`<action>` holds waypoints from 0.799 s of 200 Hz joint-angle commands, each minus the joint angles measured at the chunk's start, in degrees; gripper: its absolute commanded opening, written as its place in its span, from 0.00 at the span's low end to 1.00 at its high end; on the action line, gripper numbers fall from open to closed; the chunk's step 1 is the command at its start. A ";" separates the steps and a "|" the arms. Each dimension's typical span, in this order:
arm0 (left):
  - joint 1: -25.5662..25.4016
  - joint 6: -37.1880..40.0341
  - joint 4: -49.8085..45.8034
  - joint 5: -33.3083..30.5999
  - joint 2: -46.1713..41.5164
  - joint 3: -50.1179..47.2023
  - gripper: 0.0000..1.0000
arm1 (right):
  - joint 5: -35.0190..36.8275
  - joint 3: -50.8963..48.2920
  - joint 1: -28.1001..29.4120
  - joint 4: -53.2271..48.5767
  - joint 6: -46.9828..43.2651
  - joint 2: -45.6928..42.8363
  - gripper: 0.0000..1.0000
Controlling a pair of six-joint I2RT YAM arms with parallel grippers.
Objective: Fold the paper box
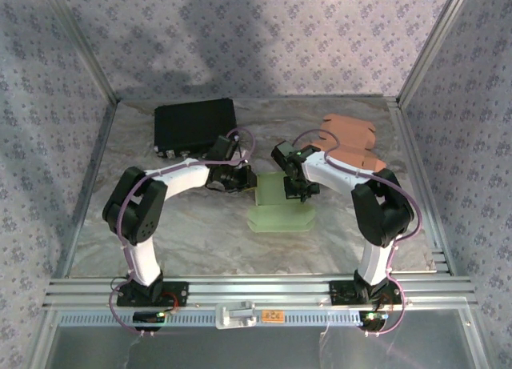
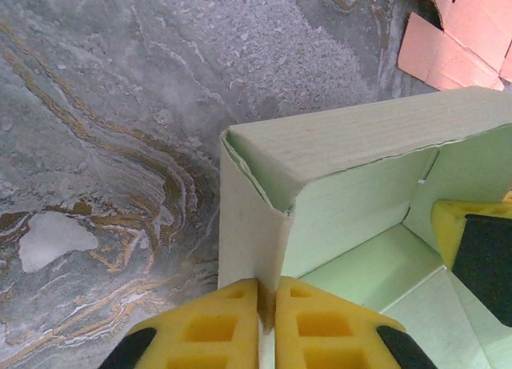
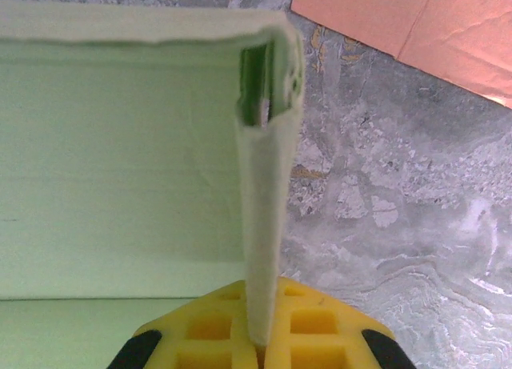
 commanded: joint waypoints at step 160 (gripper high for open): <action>-11.81 -5.18 -28.16 -34.17 5.08 16.03 0.00 | 0.11 3.24 1.08 -1.58 0.48 1.86 0.00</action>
